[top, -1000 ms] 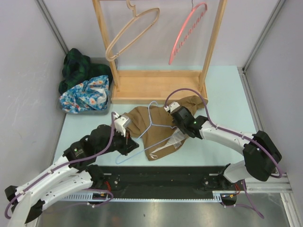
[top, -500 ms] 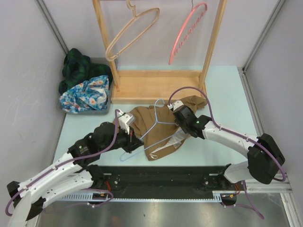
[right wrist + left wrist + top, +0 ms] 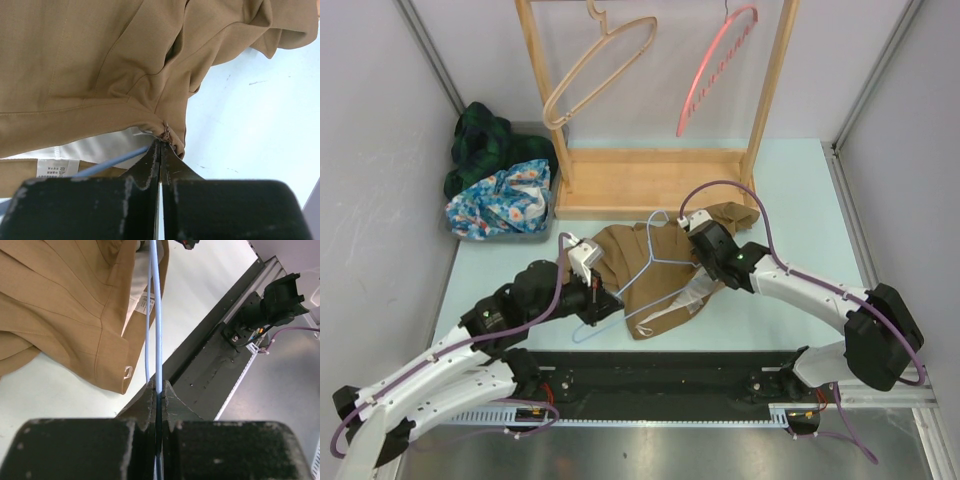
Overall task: Place the skirt on the hanger
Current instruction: Locate the hanging ribbon on the skirt, then place skirt on hanger
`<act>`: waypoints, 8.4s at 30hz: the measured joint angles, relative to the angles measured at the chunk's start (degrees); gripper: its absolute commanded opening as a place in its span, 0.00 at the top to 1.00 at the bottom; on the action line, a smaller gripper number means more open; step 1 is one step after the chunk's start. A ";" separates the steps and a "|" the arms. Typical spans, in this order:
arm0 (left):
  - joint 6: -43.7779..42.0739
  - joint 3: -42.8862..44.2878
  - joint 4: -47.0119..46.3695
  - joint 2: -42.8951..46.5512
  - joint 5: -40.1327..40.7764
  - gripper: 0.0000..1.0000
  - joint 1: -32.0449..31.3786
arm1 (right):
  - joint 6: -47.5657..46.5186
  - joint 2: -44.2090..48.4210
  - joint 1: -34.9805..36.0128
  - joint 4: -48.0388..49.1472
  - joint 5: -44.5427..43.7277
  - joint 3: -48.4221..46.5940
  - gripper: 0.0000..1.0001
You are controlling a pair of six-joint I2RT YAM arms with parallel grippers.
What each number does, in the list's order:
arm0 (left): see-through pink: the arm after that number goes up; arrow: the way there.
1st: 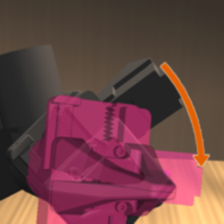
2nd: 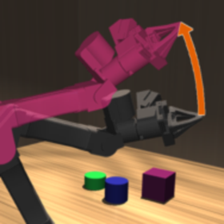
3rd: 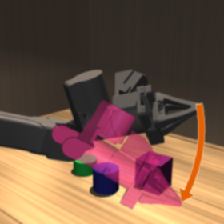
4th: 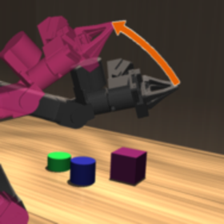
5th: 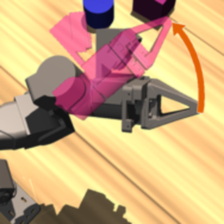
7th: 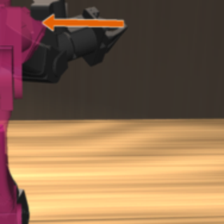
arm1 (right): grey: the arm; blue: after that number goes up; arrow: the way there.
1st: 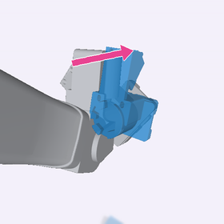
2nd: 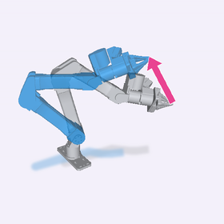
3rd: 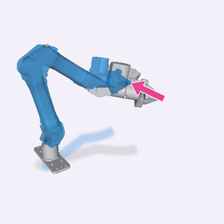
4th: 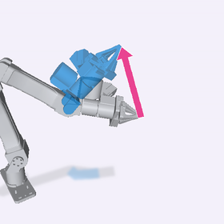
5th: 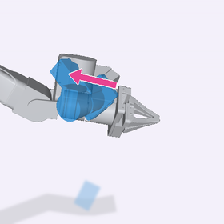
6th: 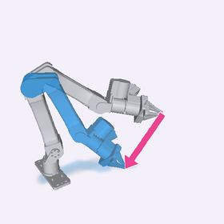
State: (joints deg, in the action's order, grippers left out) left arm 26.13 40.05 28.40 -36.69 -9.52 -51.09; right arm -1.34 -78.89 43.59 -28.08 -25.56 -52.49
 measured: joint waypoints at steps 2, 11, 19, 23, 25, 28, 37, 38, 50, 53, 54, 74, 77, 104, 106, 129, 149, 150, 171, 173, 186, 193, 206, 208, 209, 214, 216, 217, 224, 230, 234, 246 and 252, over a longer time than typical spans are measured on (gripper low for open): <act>0.37 -0.31 -0.33 0.04 -0.22 1.00 -0.22 | 0.22 0.00 -0.20 0.02 -0.04 -0.17 1.00; 2.19 -2.78 -1.84 -0.55 0.37 1.00 -1.53 | 2.19 0.68 -0.98 0.04 0.72 -0.79 1.00; 4.46 -3.23 -5.86 -0.46 5.35 1.00 -2.97 | 3.26 2.80 -0.98 0.02 2.08 -0.79 1.00; 5.64 -4.46 -6.99 -0.44 7.10 1.00 -3.96 | 3.82 3.50 -1.11 0.02 2.51 -0.79 1.00; 6.19 -4.94 -7.13 -0.35 8.22 1.00 -4.26 | 4.35 3.78 -1.25 0.02 2.75 -0.76 1.00; 6.93 -5.46 -7.32 0.48 9.77 1.00 -4.46 | 4.81 4.79 -1.75 0.04 3.23 -0.46 1.00; 7.48 -5.46 -7.39 3.76 12.39 1.00 -4.61 | 5.90 7.87 -3.96 -0.02 5.05 1.51 1.00; 7.48 -5.46 -7.43 3.87 12.44 0.99 -4.61 | 5.92 7.87 -3.96 0.00 5.25 1.62 1.00; 9.31 -7.52 -11.98 3.74 11.28 1.00 -4.72 | 7.89 8.31 -4.83 -0.04 6.54 1.86 1.00; 10.03 -8.31 -13.09 3.72 10.80 1.00 -5.16 | 9.46 8.52 -5.35 -0.07 6.45 1.86 1.00; 10.14 -8.50 -13.25 3.78 10.78 1.00 -5.35 | 9.84 8.52 -5.49 -0.04 6.38 1.86 1.00; 12.31 -11.26 -14.19 6.82 6.82 1.00 -7.58 | 16.72 10.75 -9.38 -0.33 3.96 2.21 1.00; 12.92 -11.45 -14.12 6.82 7.96 1.00 -8.35 | 16.81 10.78 -9.38 -0.33 4.04 2.21 1.00; 13.44 -11.45 -16.61 2.93 15.45 1.00 -9.51 | 16.74 10.97 -9.55 0.13 5.29 2.27 1.00; 13.44 -11.45 -17.38 2.43 15.37 1.00 -9.55 | 16.74 10.97 -9.60 0.17 5.57 2.27 1.00; 13.55 -14.58 -28.02 1.18 16.57 1.00 -12.55 | 15.80 10.12 -9.70 1.29 7.02 2.27 1.00; 12.50 -14.86 -36.92 -7.87 13.68 1.00 -15.15 | 15.96 10.36 -11.89 1.36 6.71 2.25 1.00; 12.33 -14.86 -37.18 -8.24 13.22 1.00 -15.17 | 15.98 10.47 -11.98 1.36 6.69 2.25 1.00; 9.84 -12.92 -40.22 -14.86 13.40 1.00 -15.34 | 13.44 16.55 -11.19 1.95 19.98 2.89 1.00; 9.77 -12.92 -39.78 -14.19 14.01 1.00 -15.41 | 13.92 16.65 -11.04 1.31 19.37 3.30 1.00; 9.31 -13.03 -36.85 -7.89 16.04 1.00 -15.63 | 16.81 18.38 -11.02 -1.88 15.65 4.09 0.39; 8.28 -13.05 -36.87 -8.94 16.00 1.00 -15.65 | 12.96 28.35 -11.93 -3.15 17.62 -1.97 0.20; 5.25 -13.05 -36.85 -8.13 13.64 1.00 -15.65 | 2.23 17.97 -14.29 0.09 59.76 -9.64 0.29; 5.11 -13.05 -36.83 -7.89 13.40 1.00 -15.65 | 2.01 15.52 -14.51 0.39 64.28 -8.24 0.32; 5.03 -13.05 -36.83 -7.80 13.33 1.00 -15.65 | 1.90 15.45 -14.64 0.72 66.31 -7.43 0.33; 4.76 -13.05 -36.83 -7.67 11.87 1.00 -15.69 | 2.16 15.52 -15.65 4.57 75.76 -6.82 0.51; 4.76 -13.05 -36.87 -7.67 11.04 1.00 -15.69 | 2.73 15.52 -15.82 6.29 78.68 -6.71 0.53; 4.79 -13.05 -36.92 -7.67 10.56 1.00 -15.69 | 2.97 15.50 -15.87 6.95 79.80 -6.62 0.54; 4.83 -13.05 -37.38 -7.69 8.22 1.00 -15.65 | 2.73 14.45 -16.24 9.77 85.24 -4.74 0.53; 4.90 -13.05 -36.30 -7.93 7.82 1.00 -15.47 | 2.80 12.96 -16.37 12.85 85.64 -1.46 0.55; 4.87 -13.05 -35.36 -7.93 7.93 1.00 -15.32 | 3.19 11.30 -16.61 14.40 86.05 -1.07 0.99; 4.04 -11.02 -30.77 -7.96 11.98 0.17 -14.73 | 4.63 9.51 -16.83 17.70 84.32 -0.13 1.00; 2.60 -4.37 -27.41 -5.46 20.72 0.00 -14.71 | 5.88 9.46 -16.92 20.28 76.15 1.62 1.00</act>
State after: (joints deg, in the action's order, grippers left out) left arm 28.73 35.68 0.99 -42.15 11.20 -65.80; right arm 4.54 -69.43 26.68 -7.79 50.59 -50.87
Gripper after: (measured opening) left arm 0.980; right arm 0.058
